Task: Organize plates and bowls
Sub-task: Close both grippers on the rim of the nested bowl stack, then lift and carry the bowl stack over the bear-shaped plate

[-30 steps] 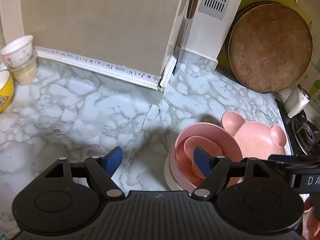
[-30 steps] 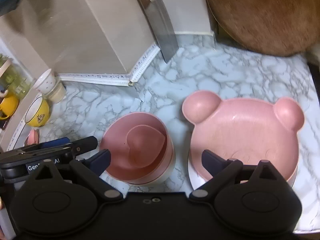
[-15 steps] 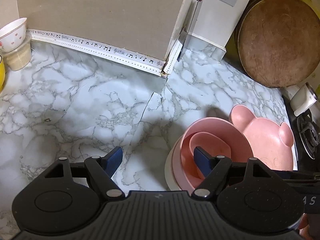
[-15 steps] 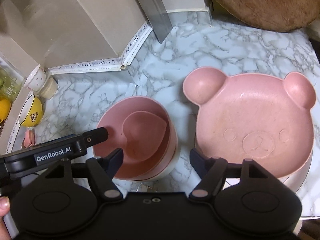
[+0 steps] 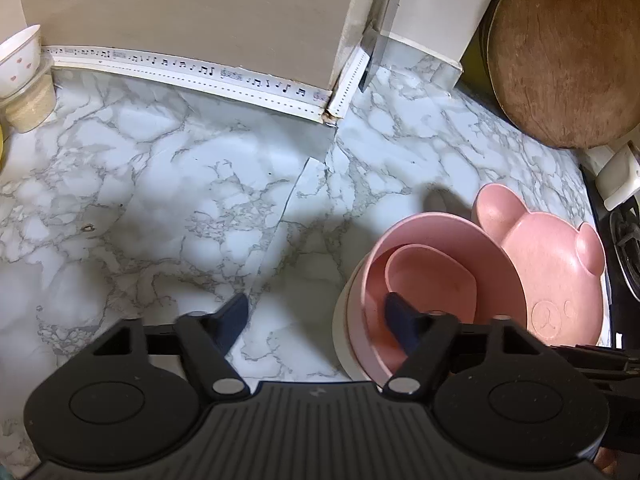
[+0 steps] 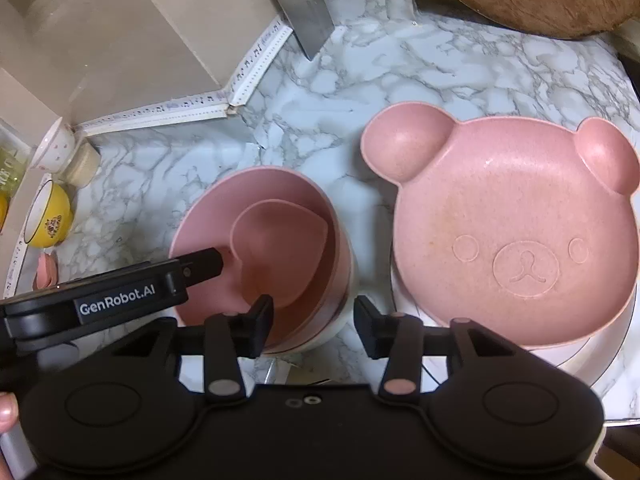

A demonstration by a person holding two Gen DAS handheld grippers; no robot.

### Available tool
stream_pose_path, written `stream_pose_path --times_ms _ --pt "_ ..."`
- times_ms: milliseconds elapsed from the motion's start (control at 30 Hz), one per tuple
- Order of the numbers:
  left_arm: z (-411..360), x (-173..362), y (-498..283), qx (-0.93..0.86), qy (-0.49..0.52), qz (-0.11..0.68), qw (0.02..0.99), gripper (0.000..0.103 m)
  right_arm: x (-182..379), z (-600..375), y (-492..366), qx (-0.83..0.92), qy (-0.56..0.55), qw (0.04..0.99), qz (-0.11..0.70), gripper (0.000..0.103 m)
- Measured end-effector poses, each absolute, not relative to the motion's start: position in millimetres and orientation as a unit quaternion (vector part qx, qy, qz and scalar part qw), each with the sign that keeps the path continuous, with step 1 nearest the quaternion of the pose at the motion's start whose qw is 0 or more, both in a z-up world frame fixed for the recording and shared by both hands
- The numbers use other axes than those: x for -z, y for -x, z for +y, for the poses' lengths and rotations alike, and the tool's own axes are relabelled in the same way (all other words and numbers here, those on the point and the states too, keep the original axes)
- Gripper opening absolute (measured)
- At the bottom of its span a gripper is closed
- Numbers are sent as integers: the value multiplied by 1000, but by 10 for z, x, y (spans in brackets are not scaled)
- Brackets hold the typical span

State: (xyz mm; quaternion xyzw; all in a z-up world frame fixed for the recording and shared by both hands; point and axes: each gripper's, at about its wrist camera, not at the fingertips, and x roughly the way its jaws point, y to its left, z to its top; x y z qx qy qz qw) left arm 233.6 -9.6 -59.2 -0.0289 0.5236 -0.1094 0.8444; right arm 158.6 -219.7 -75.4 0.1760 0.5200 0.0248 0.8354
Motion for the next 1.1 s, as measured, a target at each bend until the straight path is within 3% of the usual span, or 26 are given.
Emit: stream_pose_path --times_ms 100,200,467,1100 --pt "-118 622 -2364 112 33 531 839 58 771 -2209 -1603 -25 -180 834 521 41" --pt "-125 652 -2398 112 39 539 834 39 760 -2199 -1619 -24 -174 837 518 38" --pt "-166 711 -2417 135 57 555 819 17 755 -2186 -1650 -30 -167 837 520 34" --pt "-220 487 -2239 115 33 542 832 17 593 -2202 -1542 -40 -147 849 505 25"
